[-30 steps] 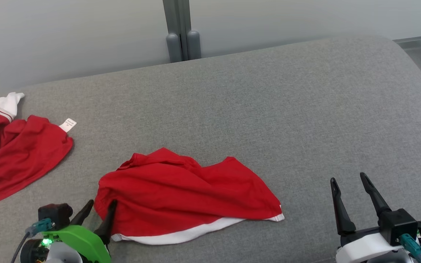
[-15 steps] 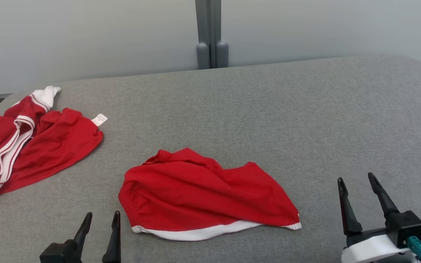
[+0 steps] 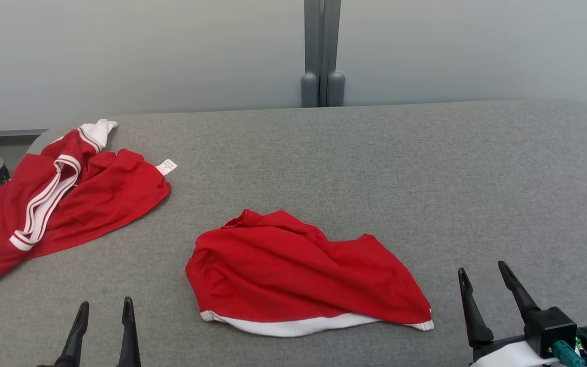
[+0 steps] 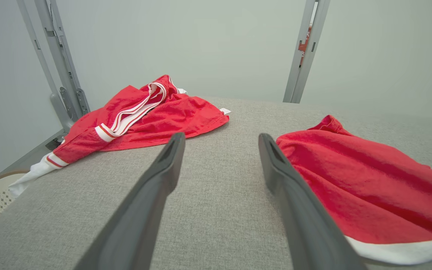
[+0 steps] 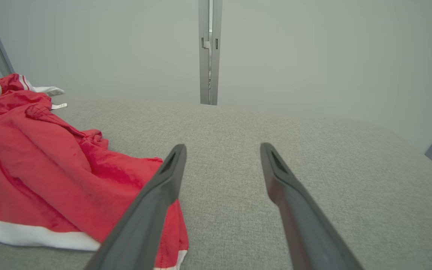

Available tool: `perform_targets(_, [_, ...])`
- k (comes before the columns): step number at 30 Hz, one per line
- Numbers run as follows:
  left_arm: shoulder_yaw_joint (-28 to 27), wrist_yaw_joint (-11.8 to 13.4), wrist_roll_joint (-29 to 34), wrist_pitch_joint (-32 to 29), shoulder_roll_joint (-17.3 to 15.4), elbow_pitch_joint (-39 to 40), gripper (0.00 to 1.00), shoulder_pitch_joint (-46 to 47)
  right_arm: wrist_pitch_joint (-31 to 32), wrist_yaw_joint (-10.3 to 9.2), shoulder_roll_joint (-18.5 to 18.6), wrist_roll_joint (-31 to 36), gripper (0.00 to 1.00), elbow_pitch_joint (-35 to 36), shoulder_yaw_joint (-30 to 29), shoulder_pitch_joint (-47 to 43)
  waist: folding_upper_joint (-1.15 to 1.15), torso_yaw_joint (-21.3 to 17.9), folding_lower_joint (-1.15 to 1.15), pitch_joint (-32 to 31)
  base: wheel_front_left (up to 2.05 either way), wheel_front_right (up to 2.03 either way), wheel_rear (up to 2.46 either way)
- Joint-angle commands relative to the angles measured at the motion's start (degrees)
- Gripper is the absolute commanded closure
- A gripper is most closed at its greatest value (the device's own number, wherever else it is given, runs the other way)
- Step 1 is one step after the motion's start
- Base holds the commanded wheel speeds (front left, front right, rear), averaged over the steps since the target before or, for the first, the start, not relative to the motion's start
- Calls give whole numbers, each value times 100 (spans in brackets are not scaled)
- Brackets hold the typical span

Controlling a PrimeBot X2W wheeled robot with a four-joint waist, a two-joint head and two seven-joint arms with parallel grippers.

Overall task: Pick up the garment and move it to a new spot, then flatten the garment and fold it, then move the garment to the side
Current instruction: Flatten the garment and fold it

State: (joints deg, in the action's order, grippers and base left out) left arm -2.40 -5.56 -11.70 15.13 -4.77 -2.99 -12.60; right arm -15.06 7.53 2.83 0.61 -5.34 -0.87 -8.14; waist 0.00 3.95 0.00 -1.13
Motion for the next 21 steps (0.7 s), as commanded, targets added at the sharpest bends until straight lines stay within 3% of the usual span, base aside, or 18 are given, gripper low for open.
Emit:
perform_targets(1, [-79, -57, 107, 0, 48, 38, 0, -97, -17, -8, 11, -32, 0, -48, 27, -87, 0, -8, 0, -17, 0, 0, 0])
perform_targets(15, [-172, -199, 281, 2, 182, -46, 0, -145, -17, -8, 11, -121, 0, -106, 161, 16, 0, -92, 0, -36, 0, 0, 0])
perform_targets(18, [1, -203, 210, 2, 186, -126, 0, -139, -17, -8, 10, -197, 0, -141, 222, 9, 0, -99, 0, -12, 0, 0, 0])
perform_targets(21, [417, -204, 37, 2, 123, -461, 0, -111, -17, -7, 6, -140, 0, -689, 465, -32, 0, -116, 0, 21, 0, 0, 0])
